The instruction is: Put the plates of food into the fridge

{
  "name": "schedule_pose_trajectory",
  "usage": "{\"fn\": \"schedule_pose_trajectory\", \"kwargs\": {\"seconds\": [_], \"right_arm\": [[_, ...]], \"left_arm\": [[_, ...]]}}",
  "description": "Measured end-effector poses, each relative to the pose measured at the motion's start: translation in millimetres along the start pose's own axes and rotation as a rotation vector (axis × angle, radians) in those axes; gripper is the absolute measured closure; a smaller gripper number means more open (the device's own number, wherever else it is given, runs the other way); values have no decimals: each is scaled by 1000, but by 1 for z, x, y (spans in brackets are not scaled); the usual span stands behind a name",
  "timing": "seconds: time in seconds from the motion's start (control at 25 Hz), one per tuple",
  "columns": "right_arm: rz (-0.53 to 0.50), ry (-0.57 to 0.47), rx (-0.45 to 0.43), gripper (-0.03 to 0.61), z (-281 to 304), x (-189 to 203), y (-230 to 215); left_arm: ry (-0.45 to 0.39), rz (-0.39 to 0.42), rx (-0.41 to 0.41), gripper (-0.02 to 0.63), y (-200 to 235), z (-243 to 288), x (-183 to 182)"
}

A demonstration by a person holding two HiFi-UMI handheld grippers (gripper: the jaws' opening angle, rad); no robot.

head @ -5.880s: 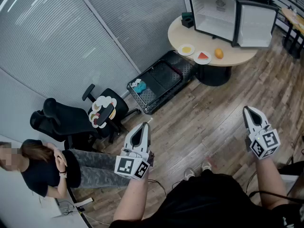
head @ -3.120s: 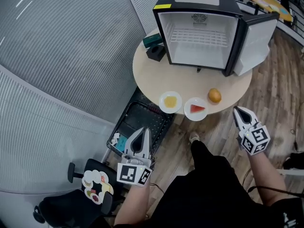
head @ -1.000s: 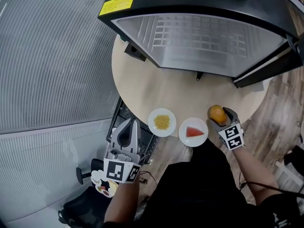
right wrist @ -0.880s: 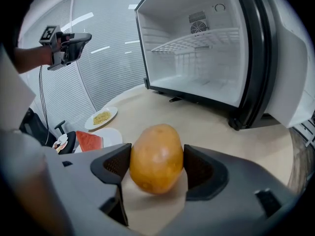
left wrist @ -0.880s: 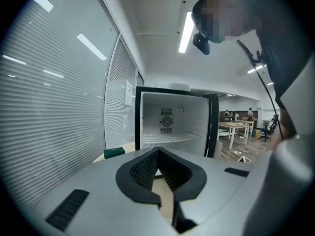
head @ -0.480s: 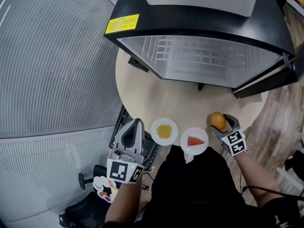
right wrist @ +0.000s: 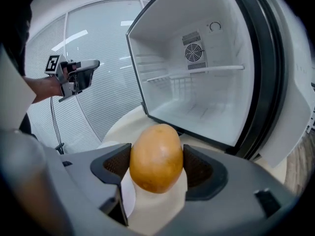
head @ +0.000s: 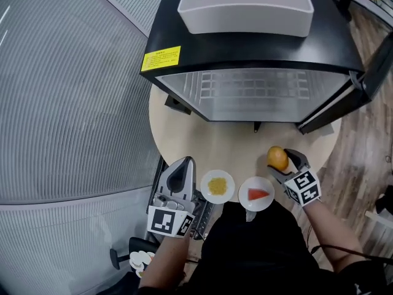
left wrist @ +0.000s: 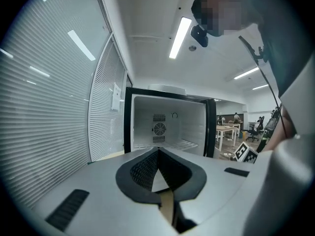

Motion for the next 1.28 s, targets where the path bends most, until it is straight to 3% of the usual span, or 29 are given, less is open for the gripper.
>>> {"fn": "schedule_pose_trajectory", "kwargs": {"seconds": [0.52, 1.28], "right_arm": [[17, -114, 82, 258, -6, -91, 23], [-70, -187, 101, 258, 35, -202, 58]], "left_arm": [[-81, 22, 111, 607, 50, 21, -25], [-194, 26, 137, 607, 132, 39, -58]]}}
Point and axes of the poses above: the fingertips, and each gripper's own axes: z forward along the fingers, y to its left, x out of its underside, the point moved 4 cm from there along -z, backward along the fingers, and after that the axes turned 4 degrees about z, right-handed, at the moved point
